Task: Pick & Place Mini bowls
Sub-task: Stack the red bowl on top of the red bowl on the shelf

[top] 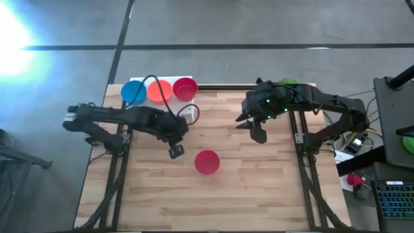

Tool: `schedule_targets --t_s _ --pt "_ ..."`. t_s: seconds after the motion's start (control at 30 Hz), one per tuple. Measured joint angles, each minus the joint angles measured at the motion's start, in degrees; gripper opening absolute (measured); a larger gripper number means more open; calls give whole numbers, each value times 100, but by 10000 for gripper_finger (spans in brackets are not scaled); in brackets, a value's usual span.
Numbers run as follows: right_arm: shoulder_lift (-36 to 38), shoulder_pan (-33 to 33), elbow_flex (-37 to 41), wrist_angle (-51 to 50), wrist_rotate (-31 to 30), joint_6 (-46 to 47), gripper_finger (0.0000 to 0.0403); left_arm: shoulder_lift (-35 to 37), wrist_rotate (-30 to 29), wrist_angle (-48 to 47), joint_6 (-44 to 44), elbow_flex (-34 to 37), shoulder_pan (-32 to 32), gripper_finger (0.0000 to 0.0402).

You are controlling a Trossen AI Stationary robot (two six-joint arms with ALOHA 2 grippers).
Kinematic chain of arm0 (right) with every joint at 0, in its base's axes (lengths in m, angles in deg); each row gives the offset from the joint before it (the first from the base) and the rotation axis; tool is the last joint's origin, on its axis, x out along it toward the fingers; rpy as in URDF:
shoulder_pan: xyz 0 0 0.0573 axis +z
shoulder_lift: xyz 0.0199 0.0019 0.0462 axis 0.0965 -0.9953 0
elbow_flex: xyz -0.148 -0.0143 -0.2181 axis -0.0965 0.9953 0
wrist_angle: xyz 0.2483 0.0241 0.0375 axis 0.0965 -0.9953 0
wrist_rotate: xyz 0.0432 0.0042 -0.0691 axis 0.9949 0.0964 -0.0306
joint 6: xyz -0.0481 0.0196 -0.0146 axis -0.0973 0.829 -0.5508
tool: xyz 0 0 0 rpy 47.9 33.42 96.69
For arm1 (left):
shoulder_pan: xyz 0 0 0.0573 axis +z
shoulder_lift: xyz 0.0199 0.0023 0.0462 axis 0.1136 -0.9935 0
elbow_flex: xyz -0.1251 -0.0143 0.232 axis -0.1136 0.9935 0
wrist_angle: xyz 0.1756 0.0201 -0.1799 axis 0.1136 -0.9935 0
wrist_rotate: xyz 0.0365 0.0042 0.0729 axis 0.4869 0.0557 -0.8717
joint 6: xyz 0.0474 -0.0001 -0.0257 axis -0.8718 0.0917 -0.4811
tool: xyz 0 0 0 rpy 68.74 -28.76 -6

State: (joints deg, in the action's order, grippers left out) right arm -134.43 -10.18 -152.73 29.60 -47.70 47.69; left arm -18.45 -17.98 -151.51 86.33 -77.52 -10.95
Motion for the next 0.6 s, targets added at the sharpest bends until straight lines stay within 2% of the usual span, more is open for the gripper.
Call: schedule_targets --t_s 0.3,0.6 --pt "141 -1 0 -30 7 -206 121 -412 216 46 -77 42 7 4" --pt "175 0 0 -29 9 -221 121 -789 226 526 -568 42 7 58"
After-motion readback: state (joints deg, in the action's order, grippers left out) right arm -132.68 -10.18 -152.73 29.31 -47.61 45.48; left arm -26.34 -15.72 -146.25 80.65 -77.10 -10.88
